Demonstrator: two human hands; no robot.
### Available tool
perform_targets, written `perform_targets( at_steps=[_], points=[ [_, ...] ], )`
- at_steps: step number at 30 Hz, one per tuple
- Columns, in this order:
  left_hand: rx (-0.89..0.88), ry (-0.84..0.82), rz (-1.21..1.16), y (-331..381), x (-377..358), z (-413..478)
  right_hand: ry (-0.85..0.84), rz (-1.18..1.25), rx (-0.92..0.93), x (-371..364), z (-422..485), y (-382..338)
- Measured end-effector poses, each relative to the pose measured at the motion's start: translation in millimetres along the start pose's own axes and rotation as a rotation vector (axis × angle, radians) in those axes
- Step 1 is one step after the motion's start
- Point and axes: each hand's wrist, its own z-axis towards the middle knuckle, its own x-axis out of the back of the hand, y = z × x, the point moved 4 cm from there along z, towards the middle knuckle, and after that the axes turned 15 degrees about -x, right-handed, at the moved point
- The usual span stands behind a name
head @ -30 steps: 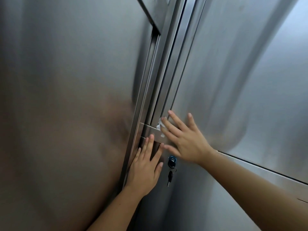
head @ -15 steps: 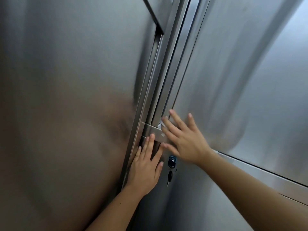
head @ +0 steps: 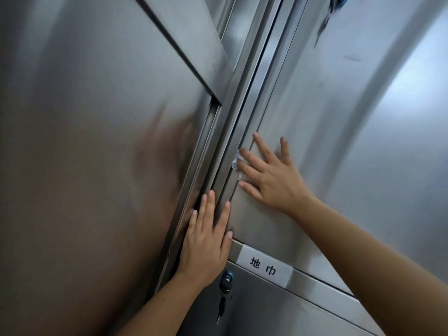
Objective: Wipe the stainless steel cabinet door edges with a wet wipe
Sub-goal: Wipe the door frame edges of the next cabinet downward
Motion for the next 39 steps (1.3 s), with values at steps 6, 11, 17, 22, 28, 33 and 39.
perform_targets(
  at_steps=[6,11,17,22,28,33,39],
  points=[
    [0.007,0.05,0.011,-5,-1,32,0.058,0.027,-0.089,16,39,36],
    [-0.011,0.115,0.026,-7,6,64,0.062,0.013,-0.149,24,63,56],
    [-0.045,0.204,0.049,-10,22,113,0.063,-0.021,-0.207,26,83,69],
    [-0.076,0.251,0.069,-14,37,152,0.065,-0.032,-0.225,23,89,72],
    [-0.108,0.295,0.039,-20,30,157,0.112,-0.032,-0.352,30,124,97],
    [-0.108,0.332,0.03,-20,28,156,0.094,0.011,-0.506,43,164,121],
    [-0.118,0.379,0.002,-19,32,156,0.11,0.021,-0.619,41,177,121]
  ],
)
